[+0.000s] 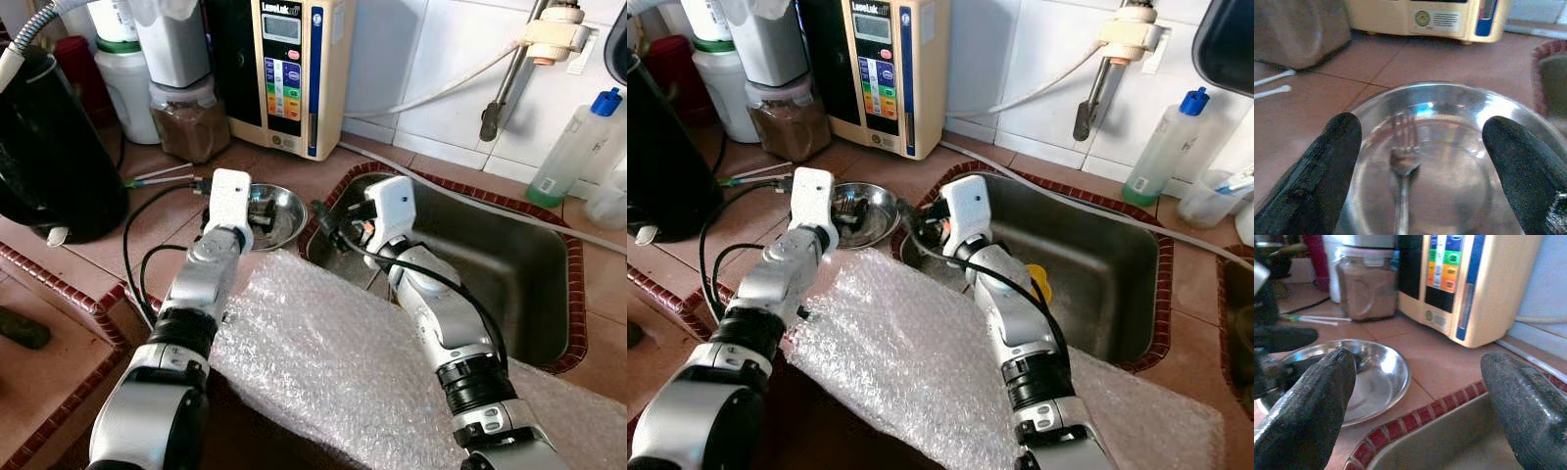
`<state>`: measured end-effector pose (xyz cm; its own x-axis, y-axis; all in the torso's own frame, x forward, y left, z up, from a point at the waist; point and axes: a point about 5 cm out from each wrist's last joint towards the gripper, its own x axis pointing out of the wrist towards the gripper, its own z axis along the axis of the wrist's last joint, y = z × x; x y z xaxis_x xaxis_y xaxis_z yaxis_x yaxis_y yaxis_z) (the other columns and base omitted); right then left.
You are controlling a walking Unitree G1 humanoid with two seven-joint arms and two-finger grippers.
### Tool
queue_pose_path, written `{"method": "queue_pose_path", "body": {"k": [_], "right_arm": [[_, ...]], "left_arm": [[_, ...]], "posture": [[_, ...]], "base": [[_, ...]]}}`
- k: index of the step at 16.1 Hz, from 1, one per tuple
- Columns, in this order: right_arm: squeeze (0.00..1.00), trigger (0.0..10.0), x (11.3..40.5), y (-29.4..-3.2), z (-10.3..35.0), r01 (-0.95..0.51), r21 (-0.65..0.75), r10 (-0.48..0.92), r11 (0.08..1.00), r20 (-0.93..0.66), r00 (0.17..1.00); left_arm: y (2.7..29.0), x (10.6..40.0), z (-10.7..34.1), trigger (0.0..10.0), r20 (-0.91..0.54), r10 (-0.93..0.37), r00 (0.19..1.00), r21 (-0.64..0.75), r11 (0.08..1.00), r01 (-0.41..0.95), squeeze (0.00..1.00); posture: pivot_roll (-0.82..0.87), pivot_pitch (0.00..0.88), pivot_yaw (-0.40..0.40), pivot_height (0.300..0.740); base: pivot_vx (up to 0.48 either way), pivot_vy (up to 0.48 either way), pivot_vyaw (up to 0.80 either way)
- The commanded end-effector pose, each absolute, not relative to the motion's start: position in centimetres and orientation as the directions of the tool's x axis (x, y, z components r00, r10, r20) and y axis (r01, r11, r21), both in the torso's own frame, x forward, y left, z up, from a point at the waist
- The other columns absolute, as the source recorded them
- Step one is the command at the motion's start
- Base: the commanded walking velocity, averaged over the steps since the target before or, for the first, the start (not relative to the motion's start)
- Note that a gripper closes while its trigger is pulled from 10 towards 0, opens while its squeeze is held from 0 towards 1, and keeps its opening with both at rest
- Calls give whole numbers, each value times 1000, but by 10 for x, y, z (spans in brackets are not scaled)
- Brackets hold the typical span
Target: Kitchen organization
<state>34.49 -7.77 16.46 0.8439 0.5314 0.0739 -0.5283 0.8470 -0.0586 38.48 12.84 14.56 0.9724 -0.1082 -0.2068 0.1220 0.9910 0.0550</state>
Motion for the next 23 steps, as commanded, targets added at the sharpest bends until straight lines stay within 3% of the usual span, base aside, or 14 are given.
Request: {"method": "queue_pose_path", "body": {"k": [1, 11, 12, 14, 16, 17, 23], "right_arm": [[0, 10000, 343, -76, 167, -543, -71, 547, 837, 71, 834], [0, 10000, 340, -75, 165, -557, -94, 562, 825, 35, 826], [0, 10000, 341, -75, 165, -557, -95, 562, 825, 34, 826], [0, 10000, 341, -76, 164, -555, -96, 559, 827, 31, 828], [0, 10000, 341, -77, 163, -552, -96, 556, 828, 26, 831], [0, 10000, 341, -77, 163, -552, -96, 556, 828, 26, 831], [0, 10000, 342, -78, 163, -553, -94, 557, 828, 16, 830]], "left_arm": [[127, 385, 145, 10000, -240, -115, 964, 24, 992, 125, 0], [128, 382, 141, 9882, -393, -108, 913, -78, 993, 84, 0], [129, 382, 140, 8235, -400, -108, 910, -89, 993, 79, 0], [129, 380, 139, 3490, -405, -105, 908, -91, 993, 75, 0], [129, 379, 138, 1490, -412, -105, 905, -100, 993, 69, 0], [129, 379, 138, 0, -412, -103, 906, -97, 993, 69, 0], [130, 378, 138, 0, -430, -110, 896, -123, 990, 62, 0]], "posture": [[49, 0, 10, 740], [52, 0, 6, 740], [51, 0, 6, 740], [50, 0, 6, 740], [49, 0, 3, 740], [49, 0, 3, 740], [49, 0, 6, 740]], "base": [[0, 0, 0], [0, 0, 0], [0, 0, 0], [0, 0, 0], [0, 0, 0], [0, 0, 0], [0, 0, 0]]}}
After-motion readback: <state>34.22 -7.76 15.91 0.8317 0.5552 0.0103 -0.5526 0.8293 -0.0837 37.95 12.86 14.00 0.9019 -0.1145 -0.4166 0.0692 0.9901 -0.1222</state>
